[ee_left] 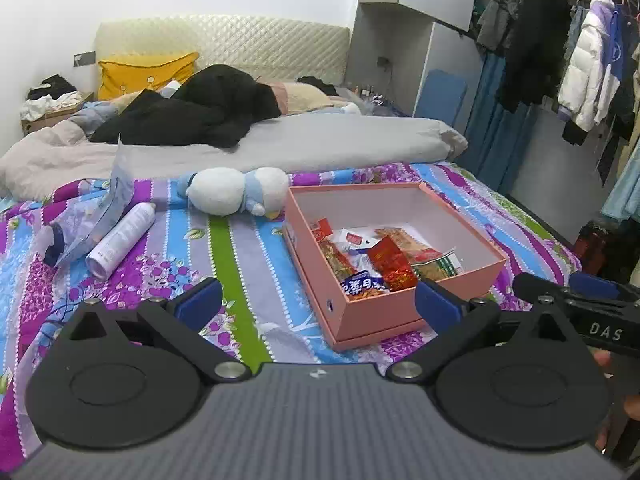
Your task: Organize snacks
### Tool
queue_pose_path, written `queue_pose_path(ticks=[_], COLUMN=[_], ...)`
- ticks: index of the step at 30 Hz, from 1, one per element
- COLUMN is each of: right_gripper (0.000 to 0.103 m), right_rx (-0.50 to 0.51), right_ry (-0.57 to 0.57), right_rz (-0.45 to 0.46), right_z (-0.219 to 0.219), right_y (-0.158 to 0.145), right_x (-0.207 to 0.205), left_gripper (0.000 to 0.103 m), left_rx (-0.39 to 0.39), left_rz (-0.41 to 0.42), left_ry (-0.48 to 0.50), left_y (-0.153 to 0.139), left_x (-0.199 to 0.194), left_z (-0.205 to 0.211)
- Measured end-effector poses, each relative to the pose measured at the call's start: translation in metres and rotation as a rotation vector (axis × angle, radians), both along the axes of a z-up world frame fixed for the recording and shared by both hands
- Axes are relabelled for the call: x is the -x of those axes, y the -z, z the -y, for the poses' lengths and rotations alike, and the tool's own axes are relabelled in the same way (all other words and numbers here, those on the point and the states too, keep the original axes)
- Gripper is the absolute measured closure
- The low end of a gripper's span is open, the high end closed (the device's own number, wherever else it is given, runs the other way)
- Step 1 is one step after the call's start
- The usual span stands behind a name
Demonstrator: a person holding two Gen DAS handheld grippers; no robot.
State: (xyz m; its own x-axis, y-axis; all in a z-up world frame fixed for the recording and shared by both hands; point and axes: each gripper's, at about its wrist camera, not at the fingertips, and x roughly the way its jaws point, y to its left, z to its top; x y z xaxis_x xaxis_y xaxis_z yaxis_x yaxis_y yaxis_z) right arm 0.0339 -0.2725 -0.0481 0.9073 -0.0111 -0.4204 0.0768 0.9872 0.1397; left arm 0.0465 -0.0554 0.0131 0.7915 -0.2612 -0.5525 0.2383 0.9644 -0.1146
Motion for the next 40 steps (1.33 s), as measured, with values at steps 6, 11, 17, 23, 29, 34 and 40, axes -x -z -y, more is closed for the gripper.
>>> queue_pose_path(ticks=[6,11,17,23,29,34,40], right_gripper=[0.000,0.000,0.000,0.000,0.000,0.000,0.000], right_rx=[0.009,0.012,0.009,0.006,0.006,0.006,0.007], right_ry=[-0.001,-0.005,-0.008,0.001,0.001,0.000,-0.003], right_rz=[-0.001,-0.008,-0.017,-0.017,-0.016,-0.016,-0.016], right_z=[0.000,-0.001,-0.001,0.002,0.002,0.002,0.002], right_y=[0.000,0.003,0.005,0.005,0.005,0.005,0.005], right_x=[0.000,0.000,-0.002,-0.001,-0.001,-0.001,-0.001], left_gripper=[0.000,0.000,0.000,0.000,0.000,0.000,0.000], left_rx=[-0.008,-0.015,0.008,0.003,0.017,0.015,0.020], left_rz=[-0.022,-0.002,0.009,0.004,0.010,0.011,0.009], left_ry=[0.000,-0.002,-0.001,-0.002,-0.003,-0.006,-0.008], left_y=[0.002,-0.002,-0.004,-0.004,-0.007,-0.007,-0.008], left_x=[-0.002,0.000,0.001,0.002,0.002,0.003,0.003], left_z=[0.002,0.008,0.010,0.011,0.009,0.009,0.009])
